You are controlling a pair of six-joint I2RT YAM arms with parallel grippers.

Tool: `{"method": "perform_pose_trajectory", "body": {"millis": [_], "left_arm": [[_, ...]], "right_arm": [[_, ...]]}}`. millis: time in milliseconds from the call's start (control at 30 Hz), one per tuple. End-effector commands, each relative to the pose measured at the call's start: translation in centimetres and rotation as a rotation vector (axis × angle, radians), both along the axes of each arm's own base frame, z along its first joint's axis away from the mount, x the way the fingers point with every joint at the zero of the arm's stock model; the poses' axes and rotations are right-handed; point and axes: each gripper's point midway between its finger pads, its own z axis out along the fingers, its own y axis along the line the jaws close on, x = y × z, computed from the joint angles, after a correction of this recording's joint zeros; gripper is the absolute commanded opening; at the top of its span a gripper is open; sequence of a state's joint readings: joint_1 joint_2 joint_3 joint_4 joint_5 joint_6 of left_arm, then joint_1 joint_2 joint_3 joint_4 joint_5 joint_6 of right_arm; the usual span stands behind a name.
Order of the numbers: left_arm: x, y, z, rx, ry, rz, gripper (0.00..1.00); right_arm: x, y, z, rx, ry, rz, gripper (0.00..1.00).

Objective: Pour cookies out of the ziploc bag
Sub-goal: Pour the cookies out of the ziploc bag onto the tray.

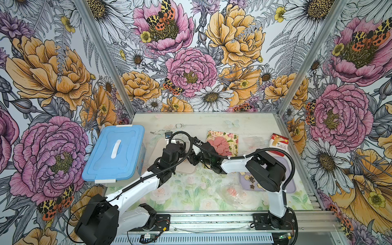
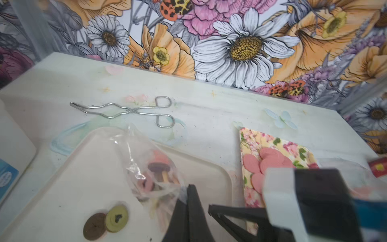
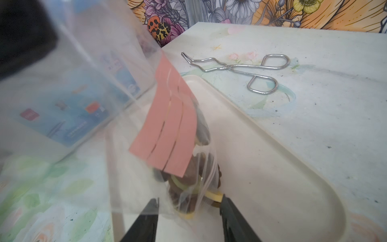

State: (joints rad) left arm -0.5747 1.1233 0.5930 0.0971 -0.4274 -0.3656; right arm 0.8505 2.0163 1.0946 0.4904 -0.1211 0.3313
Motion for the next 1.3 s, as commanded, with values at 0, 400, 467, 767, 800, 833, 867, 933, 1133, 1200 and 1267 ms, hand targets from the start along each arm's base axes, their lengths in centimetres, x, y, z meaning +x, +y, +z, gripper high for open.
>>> {"method": "perform_pose_trajectory", "body": {"millis": [0,400,467,767,800,833,867,933,1133,1200,1267], "left_arm": [[2.1,2.1,-1.4,-0.084,0.128,0.022,0.00],[2.1,3.8,-1.4,0.002,0.079,0.103,0.00],[2.0,4.3,-1.6,-0.013,0.093,0.108,0.00],[1.7,4.4,-0.7,-0.016,0.029,0.115,0.00],[1.8,4.3,-0.5,-0.022,0.008,0.110,0.00],[1.8,4.2,-0.3,-0.025,-0.011,0.105,0.00],[1.6,3.9,0.0,-0.022,-0.034,0.087,0.00],[1.2,3.7,0.9,0.011,-0.092,0.086,0.00],[0.7,4.9,1.5,0.022,-0.135,0.135,0.00],[0.8,5.3,1.5,0.034,-0.124,0.147,0.00],[1.3,6.0,0.6,0.051,-0.084,0.169,0.00]], "right_arm": [[0.1,0.1,1.8,0.038,-0.027,0.004,0.51],[-0.1,0.4,1.2,0.033,-0.009,0.022,0.52],[-0.1,0.4,1.2,0.034,-0.006,0.025,0.52],[-0.2,0.5,1.1,0.035,-0.004,0.031,0.52],[-0.2,0.5,1.1,0.035,-0.003,0.031,0.52],[-0.2,0.5,1.1,0.035,-0.004,0.031,0.52],[-0.2,0.5,1.2,0.036,-0.004,0.031,0.52],[-0.2,0.4,1.2,0.036,-0.004,0.032,0.52],[-0.3,0.5,1.5,0.042,-0.006,0.038,0.52],[-0.4,0.5,1.4,0.040,-0.004,0.038,0.52],[-0.3,0.5,1.3,0.040,-0.003,0.039,0.52]]}}
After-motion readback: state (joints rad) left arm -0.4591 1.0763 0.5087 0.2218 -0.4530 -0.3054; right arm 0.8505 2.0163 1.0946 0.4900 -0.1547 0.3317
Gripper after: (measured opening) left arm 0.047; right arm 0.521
